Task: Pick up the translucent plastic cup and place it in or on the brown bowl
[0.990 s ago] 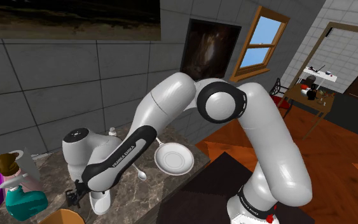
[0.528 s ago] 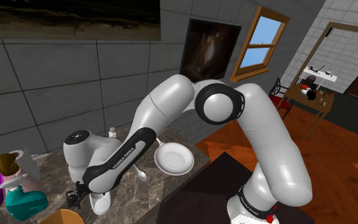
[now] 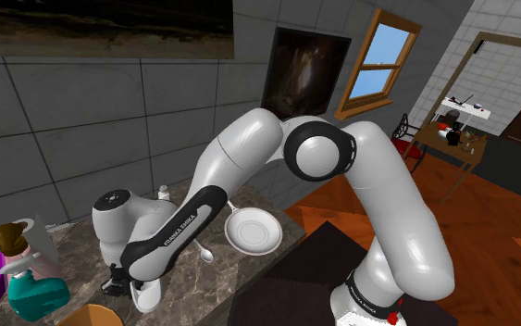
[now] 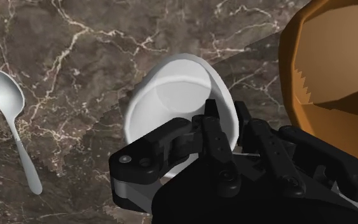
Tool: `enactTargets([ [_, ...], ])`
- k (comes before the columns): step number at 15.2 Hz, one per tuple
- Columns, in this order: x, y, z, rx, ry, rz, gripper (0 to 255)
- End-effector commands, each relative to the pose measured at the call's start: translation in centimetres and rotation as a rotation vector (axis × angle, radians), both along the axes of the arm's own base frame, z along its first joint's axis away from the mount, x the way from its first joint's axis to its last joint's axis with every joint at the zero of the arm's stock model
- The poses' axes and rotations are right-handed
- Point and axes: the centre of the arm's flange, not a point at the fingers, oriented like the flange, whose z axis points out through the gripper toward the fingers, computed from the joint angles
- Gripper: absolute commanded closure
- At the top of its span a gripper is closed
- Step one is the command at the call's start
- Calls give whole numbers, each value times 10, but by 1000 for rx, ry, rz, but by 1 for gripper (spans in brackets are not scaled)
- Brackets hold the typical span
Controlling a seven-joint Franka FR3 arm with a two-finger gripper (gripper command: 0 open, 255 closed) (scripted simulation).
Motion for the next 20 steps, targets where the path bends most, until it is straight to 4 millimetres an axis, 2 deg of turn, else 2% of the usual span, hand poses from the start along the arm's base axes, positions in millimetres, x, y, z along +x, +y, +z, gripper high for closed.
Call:
enactTargets([
  [1, 0, 0, 0, 0, 0, 0, 255],
  [3, 0, 0, 0, 0, 0, 0, 255],
  [20, 0, 0, 90, 0, 0, 0, 255],
])
